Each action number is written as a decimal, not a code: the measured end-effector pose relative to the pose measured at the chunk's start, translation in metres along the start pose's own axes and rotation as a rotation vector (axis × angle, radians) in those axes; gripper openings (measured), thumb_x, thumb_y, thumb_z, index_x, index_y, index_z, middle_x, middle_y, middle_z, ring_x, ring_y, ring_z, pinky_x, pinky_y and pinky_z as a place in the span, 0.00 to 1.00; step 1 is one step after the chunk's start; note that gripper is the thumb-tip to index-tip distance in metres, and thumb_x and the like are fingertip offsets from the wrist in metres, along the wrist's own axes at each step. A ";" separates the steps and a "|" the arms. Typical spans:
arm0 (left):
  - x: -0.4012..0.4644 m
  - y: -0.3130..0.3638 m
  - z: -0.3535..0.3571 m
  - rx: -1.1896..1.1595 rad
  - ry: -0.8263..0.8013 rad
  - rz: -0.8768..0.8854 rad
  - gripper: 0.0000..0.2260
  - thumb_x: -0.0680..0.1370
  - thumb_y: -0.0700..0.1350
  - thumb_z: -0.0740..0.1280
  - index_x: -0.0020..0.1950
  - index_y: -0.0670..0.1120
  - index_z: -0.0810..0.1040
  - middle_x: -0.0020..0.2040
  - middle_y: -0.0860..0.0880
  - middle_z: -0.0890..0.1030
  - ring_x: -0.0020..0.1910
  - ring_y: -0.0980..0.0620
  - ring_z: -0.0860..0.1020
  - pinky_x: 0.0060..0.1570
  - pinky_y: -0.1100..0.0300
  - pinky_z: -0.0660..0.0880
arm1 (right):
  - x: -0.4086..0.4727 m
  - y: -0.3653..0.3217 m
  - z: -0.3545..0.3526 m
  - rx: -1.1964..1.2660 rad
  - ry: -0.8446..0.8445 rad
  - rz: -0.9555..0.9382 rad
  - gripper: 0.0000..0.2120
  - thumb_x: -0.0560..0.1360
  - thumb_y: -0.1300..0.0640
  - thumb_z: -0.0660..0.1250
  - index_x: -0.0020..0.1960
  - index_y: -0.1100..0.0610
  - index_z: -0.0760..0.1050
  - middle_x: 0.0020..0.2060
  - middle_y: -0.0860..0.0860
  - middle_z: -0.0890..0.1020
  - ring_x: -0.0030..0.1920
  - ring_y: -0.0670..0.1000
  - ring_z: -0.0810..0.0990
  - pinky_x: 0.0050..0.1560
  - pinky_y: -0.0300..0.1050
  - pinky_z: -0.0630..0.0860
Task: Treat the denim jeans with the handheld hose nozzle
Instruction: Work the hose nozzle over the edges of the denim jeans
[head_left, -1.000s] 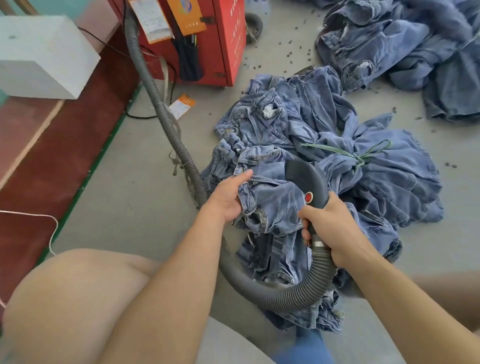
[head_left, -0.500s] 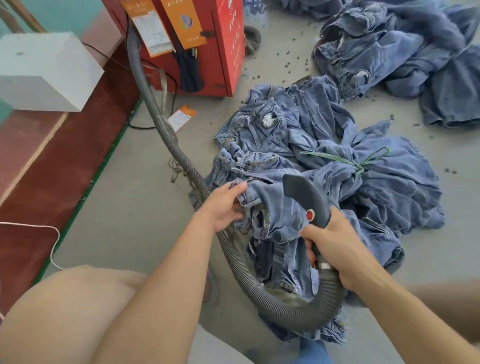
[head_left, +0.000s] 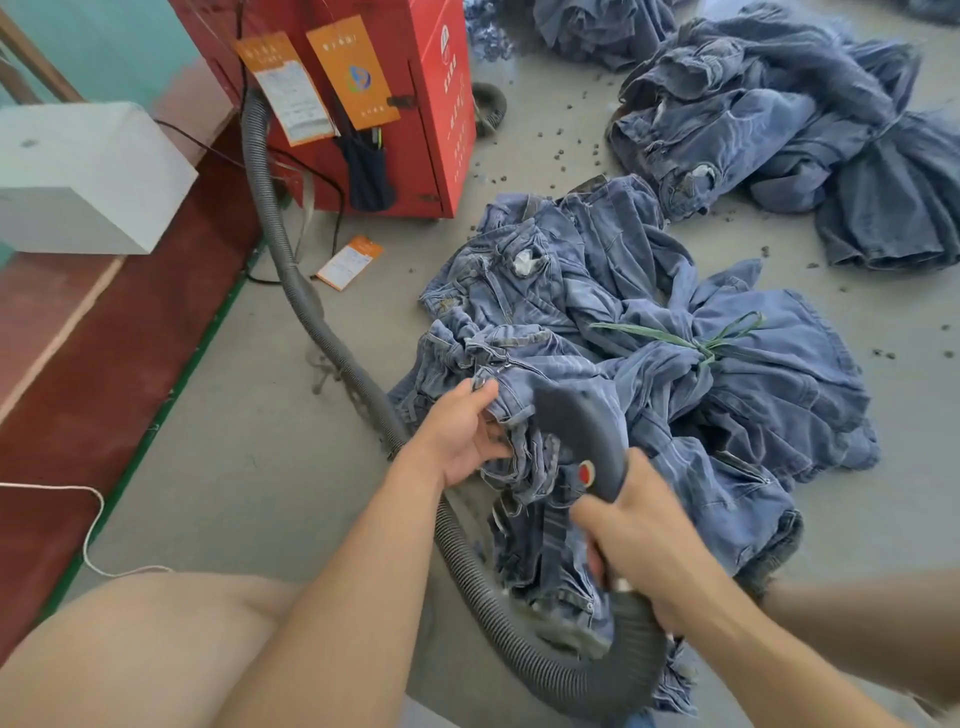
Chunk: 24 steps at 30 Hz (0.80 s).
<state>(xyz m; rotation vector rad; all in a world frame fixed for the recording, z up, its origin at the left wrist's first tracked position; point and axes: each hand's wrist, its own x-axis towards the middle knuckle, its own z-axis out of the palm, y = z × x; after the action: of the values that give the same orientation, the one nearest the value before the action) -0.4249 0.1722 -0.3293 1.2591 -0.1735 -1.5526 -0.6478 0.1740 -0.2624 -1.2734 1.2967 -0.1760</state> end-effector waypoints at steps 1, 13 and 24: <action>0.000 0.003 0.001 -0.003 -0.003 -0.008 0.04 0.88 0.44 0.58 0.58 0.45 0.71 0.44 0.43 0.85 0.37 0.44 0.84 0.38 0.42 0.82 | -0.005 0.001 0.008 -0.040 -0.037 -0.001 0.12 0.68 0.58 0.65 0.51 0.52 0.68 0.30 0.56 0.79 0.23 0.55 0.77 0.25 0.49 0.76; 0.002 0.019 0.008 -0.011 -0.099 -0.049 0.08 0.87 0.42 0.54 0.54 0.44 0.72 0.39 0.43 0.78 0.30 0.46 0.78 0.39 0.43 0.81 | 0.016 -0.006 0.009 -0.128 -0.013 -0.061 0.12 0.69 0.55 0.64 0.51 0.52 0.67 0.31 0.57 0.81 0.23 0.54 0.78 0.25 0.47 0.74; 0.014 -0.014 -0.009 0.419 -0.023 0.012 0.18 0.78 0.42 0.74 0.67 0.39 0.80 0.58 0.43 0.86 0.55 0.49 0.83 0.60 0.52 0.78 | 0.035 -0.007 -0.044 0.214 0.090 -0.007 0.12 0.75 0.67 0.65 0.48 0.54 0.66 0.27 0.54 0.75 0.24 0.55 0.72 0.28 0.48 0.74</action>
<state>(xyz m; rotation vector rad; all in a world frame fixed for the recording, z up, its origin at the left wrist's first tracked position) -0.4251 0.1709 -0.3512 1.5588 -0.5424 -1.5697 -0.6654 0.1197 -0.2675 -1.0983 1.3119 -0.3708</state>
